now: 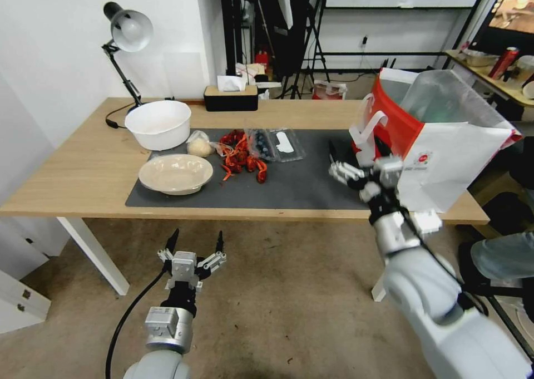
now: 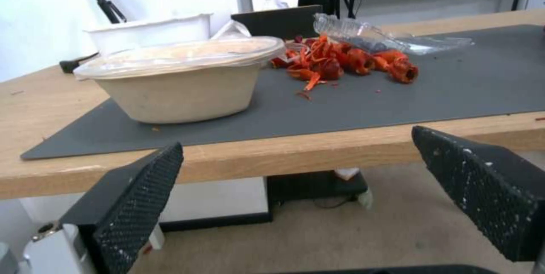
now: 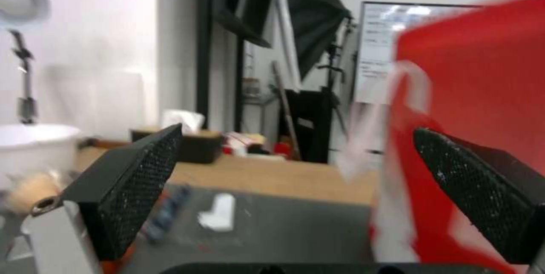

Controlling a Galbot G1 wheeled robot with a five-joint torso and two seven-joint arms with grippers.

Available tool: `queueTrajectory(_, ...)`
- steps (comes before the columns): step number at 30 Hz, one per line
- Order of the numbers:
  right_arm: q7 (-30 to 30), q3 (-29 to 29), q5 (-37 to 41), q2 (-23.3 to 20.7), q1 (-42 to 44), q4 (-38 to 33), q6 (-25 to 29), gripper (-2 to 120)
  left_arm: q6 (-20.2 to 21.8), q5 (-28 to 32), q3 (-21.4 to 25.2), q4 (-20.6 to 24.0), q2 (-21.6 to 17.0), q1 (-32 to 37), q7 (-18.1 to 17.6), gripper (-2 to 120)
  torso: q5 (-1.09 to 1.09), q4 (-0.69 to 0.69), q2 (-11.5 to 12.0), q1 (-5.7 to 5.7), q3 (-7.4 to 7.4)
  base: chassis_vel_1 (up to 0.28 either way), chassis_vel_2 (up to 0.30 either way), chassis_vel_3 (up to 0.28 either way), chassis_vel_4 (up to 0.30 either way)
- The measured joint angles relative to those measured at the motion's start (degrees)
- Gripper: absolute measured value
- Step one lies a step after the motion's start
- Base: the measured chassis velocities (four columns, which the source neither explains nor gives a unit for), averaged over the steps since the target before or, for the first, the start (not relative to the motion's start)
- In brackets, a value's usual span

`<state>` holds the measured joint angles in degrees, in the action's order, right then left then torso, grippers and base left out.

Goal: Pick up the trash from the table and place it into the takeout bag.

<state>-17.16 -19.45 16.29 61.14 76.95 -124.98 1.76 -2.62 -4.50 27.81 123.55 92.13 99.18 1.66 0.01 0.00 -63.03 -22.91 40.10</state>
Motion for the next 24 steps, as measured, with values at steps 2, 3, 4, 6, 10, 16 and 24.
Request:
queueTrajectory(2, -0.7, -0.9, -0.8, 0.2, 2.8, 0.0, 1.4, 100, 0.0, 0.1, 0.0, 0.0, 0.0, 0.0, 0.0, 100, 0.0, -0.01, 0.0, 0.0, 0.0, 0.0, 0.0, 0.0, 0.0)
queueTrajectory(3, -1.2, -1.7, -1.4, 0.5, 5.1, 0.0, 2.8, 100, 0.0, 0.1, 0.0, 0.0, 0.0, 0.0, 0.0, 100, 0.0, -0.01, 0.0, 0.0, 0.0, 0.0, 0.0, 0.0, 0.0)
queueTrajectory(4, -1.5, -2.0, -1.7, 0.6, 6.2, 0.0, 3.4, 100, 0.0, 0.2, 0.0, 0.0, 0.0, 0.0, 0.0, 100, 0.0, -0.01, 0.0, 0.0, 0.0, 0.0, 0.0, 0.0, 0.0)
queueTrajectory(6, -1.9, -2.4, -2.0, 0.8, 7.8, 0.1, 4.3, 100, 0.0, 0.2, 0.1, 0.1, 0.0, 0.0, 0.0, 100, -0.01, 0.0, 0.0, 0.0, 0.0, 0.0, 0.0, 0.0, 0.0)
queueTrajectory(10, -3.6, -3.1, -2.6, 2.1, 14.4, 1.8, 9.2, 100, 0.0, 0.3, 0.1, 0.3, 0.0, 0.0, 0.0, 100, 0.0, -0.01, 0.0, 0.0, 0.0, 0.0, 0.0, 0.0, 0.0)
queueTrajectory(16, -5.3, -2.6, -3.8, 3.8, 18.1, 4.3, 12.6, 100, -0.1, 0.3, 0.1, 0.5, 0.0, 0.0, 0.0, 100, 0.0, 0.0, 0.0, 0.0, 0.0, 0.0, 0.0, 0.0, 0.0)
queueTrajectory(24, -6.0, -1.1, -4.5, 5.2, 18.5, 6.0, 13.6, 100, -0.1, 0.3, 0.1, 0.9, 0.0, 0.1, 0.0, 100, 0.0, 0.0, 0.0, -0.01, 0.0, 0.0, 0.0, 0.0, 0.0)
